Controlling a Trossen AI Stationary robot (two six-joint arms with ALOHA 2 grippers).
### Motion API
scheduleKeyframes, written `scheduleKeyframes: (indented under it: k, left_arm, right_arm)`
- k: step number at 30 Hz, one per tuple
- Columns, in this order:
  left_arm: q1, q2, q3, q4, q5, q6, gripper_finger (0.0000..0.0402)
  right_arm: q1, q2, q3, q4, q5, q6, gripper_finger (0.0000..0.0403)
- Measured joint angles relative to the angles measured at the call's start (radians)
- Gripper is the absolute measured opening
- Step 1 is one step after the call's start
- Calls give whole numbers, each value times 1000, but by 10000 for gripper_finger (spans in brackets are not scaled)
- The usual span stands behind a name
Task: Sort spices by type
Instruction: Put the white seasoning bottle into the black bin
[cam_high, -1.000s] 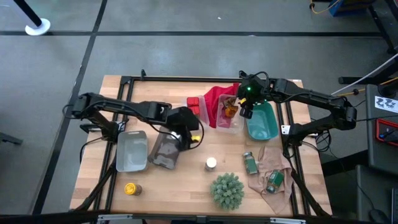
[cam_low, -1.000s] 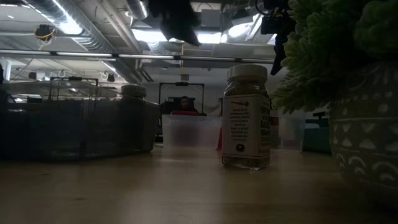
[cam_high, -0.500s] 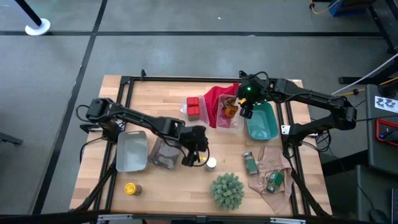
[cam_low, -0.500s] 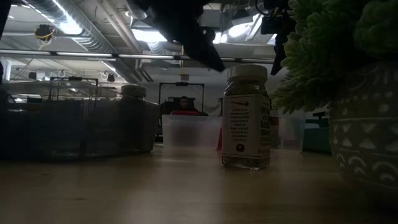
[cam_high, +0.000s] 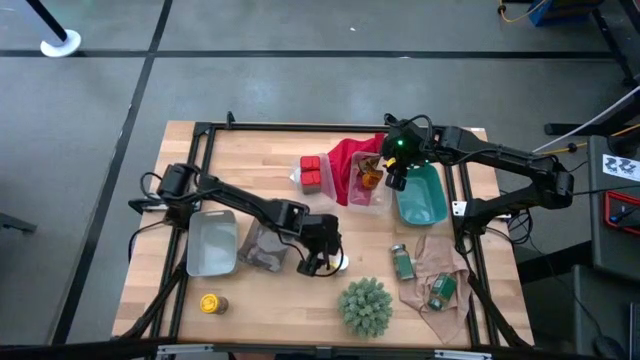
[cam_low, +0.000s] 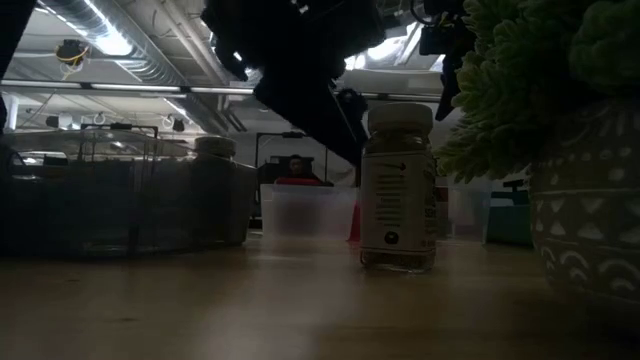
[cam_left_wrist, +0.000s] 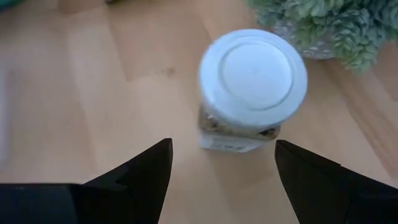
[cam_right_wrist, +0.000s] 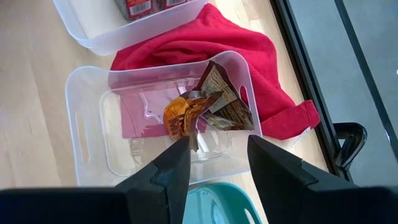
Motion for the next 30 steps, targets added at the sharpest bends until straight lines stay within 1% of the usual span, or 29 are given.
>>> scheduleKeyframes:
  k: [5, 16, 21, 24, 27, 30]
  left_arm:
    - [-1, 30, 0, 46, 50, -5, 266]
    - [0, 71, 0, 191, 74, 15, 266]
    - [3, 107, 0, 243, 136, -20, 266]
    - [9, 113, -1, 250, 151, -27, 266]
    - [15, 104, -1, 254, 151, -25, 250]
    - [16, 101, 0, 255, 152, -26, 215]
  right_arm:
    - [0, 0, 0, 0, -1, 0, 161]
    - [0, 0, 0, 2, -1, 0, 161]
    - [0, 0, 0, 2, -6, 0, 161]
    - [0, 0, 0, 2, -6, 0, 161]
    - [0, 0, 0, 1, -6, 0, 161]
    - [0, 0, 0, 1, -6, 0, 161]
